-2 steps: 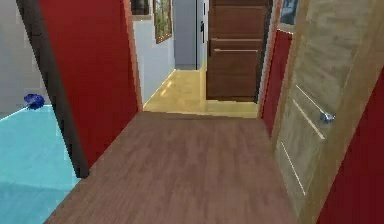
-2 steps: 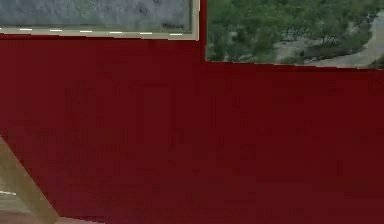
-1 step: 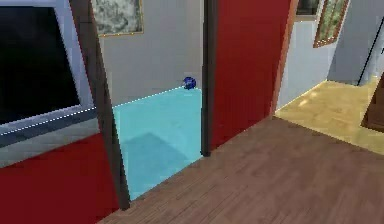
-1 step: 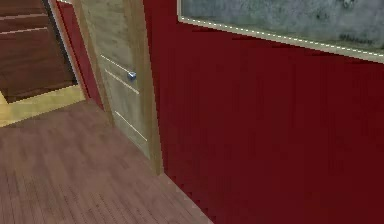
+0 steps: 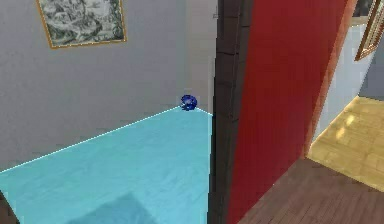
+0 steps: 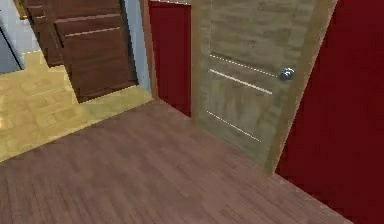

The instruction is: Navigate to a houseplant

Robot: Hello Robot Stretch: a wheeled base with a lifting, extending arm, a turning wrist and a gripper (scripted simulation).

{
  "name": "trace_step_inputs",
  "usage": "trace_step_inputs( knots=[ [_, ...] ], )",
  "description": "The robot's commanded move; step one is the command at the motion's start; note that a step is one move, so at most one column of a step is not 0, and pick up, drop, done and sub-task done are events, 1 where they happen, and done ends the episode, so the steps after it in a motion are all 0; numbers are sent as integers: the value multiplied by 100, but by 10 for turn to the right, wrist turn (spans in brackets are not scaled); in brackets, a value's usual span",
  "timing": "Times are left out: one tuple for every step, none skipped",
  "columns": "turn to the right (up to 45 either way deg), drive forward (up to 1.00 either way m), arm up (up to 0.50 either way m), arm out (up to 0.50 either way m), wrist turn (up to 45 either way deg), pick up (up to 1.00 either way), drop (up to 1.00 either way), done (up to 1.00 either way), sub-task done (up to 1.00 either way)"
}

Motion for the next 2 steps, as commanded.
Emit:
trace_step_inputs(
  knots=[
    [0,25,0,0,0,0,0,0,0],
    [-180,0,0,0,0,0,0,0,0]
  ],
)
